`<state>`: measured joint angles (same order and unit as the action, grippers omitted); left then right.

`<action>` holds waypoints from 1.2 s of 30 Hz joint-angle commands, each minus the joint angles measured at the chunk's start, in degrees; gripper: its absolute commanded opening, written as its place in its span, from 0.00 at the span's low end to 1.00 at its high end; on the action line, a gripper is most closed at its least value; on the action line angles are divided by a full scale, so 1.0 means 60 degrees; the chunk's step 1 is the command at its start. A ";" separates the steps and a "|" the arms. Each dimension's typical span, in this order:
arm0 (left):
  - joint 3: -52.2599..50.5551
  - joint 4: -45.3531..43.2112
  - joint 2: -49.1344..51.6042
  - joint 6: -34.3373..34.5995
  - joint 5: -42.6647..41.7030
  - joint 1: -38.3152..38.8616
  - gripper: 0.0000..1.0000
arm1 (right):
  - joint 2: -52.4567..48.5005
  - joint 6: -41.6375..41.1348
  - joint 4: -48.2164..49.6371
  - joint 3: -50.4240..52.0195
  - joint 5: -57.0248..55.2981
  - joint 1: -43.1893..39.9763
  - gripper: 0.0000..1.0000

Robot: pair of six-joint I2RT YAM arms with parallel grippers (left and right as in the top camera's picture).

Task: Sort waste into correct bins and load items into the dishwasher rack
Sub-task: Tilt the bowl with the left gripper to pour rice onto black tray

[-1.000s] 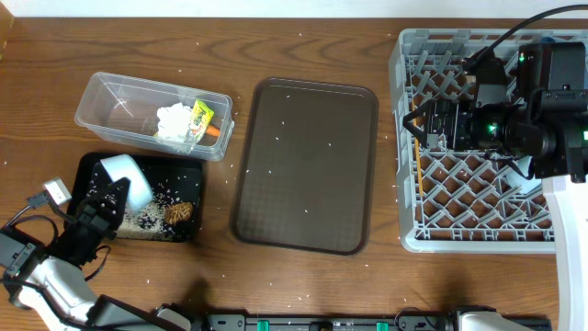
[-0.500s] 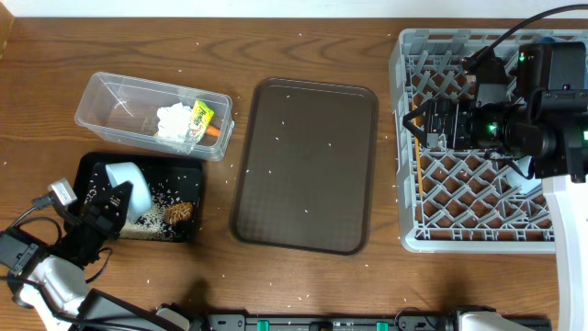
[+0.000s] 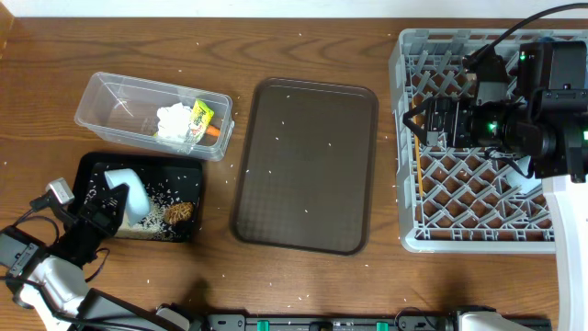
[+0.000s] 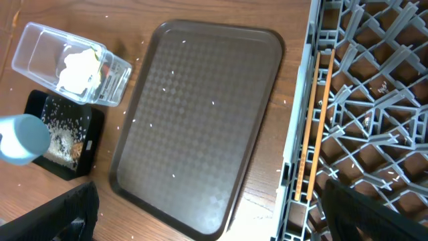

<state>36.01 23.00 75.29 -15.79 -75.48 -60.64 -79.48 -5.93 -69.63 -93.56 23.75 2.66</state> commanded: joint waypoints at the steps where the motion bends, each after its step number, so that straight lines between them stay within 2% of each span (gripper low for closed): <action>1: -0.0036 -0.0448 0.0073 0.0619 -0.1155 0.0011 0.06 | -0.0004 -0.0146 0.0029 -0.0011 0.0055 0.0069 0.99; 2: -0.0036 -0.0659 0.0069 0.0149 -0.2073 0.0033 0.06 | -0.0004 -0.0149 0.0026 -0.0011 0.0055 0.0069 0.99; 3: -0.0036 -0.0856 0.0069 -0.0138 -0.2116 0.0095 0.06 | -0.0004 -0.0149 0.0026 -0.0011 0.0058 0.0069 0.99; 5: -0.0036 -0.1158 0.0087 0.0732 -0.0962 0.0109 0.06 | -0.0004 -0.0149 0.0047 -0.0011 0.0109 0.0069 0.99; 6: -0.0036 -0.1246 0.0098 0.1031 -0.1129 0.0080 0.06 | -0.0004 -0.0149 0.0058 -0.0011 0.0127 0.0069 0.99; 8: -0.0040 -0.1217 0.0098 0.0324 -0.1096 0.0124 0.06 | 0.0000 -0.0146 0.0011 -0.0011 0.0124 0.0069 0.99; 9: -0.0044 -0.1224 0.0106 0.0353 -0.0856 0.0127 0.06 | 0.0000 -0.0149 0.0007 -0.0011 0.0124 0.0069 0.99; 10: -0.0044 -0.1260 0.0113 0.0321 -0.1195 0.0127 0.06 | 0.0000 -0.0149 0.0018 -0.0011 0.0124 0.0069 0.99; 12: -0.0062 -0.1249 0.0117 -0.0437 -0.1730 0.0164 0.06 | 0.0000 -0.0149 0.0029 -0.0011 0.0124 0.0069 0.99; 13: -0.0066 -0.1246 0.0117 -0.0328 -0.1286 0.0164 0.06 | 0.0000 -0.0149 0.0033 -0.0011 0.0124 0.0069 0.99; 15: -0.0066 -0.1326 0.0178 0.0637 -0.0557 0.0124 0.06 | 0.0000 -0.0149 0.0044 -0.0011 0.0124 0.0069 0.99; 16: -0.0076 -0.1421 0.0211 0.0594 -0.1064 0.0109 0.06 | 0.0000 -0.0149 0.0044 -0.0011 0.0124 0.0069 0.99; 18: -0.0157 -0.1738 0.0273 -0.0550 -0.2197 0.0109 0.06 | 0.0000 -0.0146 0.0033 -0.0011 0.0124 0.0069 0.99; 19: -0.0153 -0.1778 0.0306 -0.0557 -0.1734 0.0109 0.06 | 0.0000 -0.0149 0.0036 -0.0011 0.0120 0.0069 0.99; 21: -0.0153 -0.1749 0.0310 0.0572 -0.0280 0.0109 0.06 | 0.0000 -0.0146 0.0069 -0.0011 0.0120 0.0069 0.99; 24: -0.0164 -0.1741 0.0310 0.0499 -0.1177 0.0120 0.06 | 0.0000 -0.0146 0.0055 -0.0011 0.0124 0.0069 0.99; 27: -0.0164 -0.1763 0.0310 0.0412 -0.1231 0.0120 0.06 | 0.0000 -0.0146 0.0073 -0.0011 0.0124 0.0069 0.99; 29: -0.0164 -0.1931 0.0310 -0.0076 -0.1581 0.0120 0.06 | 0.0000 -0.0146 0.0062 -0.0011 0.0120 0.0069 0.99; 32: -0.0160 -0.1942 0.0310 0.0135 -0.0892 0.0120 0.06 | 0.0000 -0.0149 0.0076 -0.0011 0.0120 0.0069 0.99; 36: -0.0208 -0.0674 0.0310 0.0138 0.0710 0.0124 0.07 | 0.0000 -0.0149 0.0066 -0.0011 0.0120 0.0069 0.99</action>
<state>35.27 16.97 76.73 -13.93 -77.58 -59.94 -79.48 -5.96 -69.34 -93.56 23.81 2.66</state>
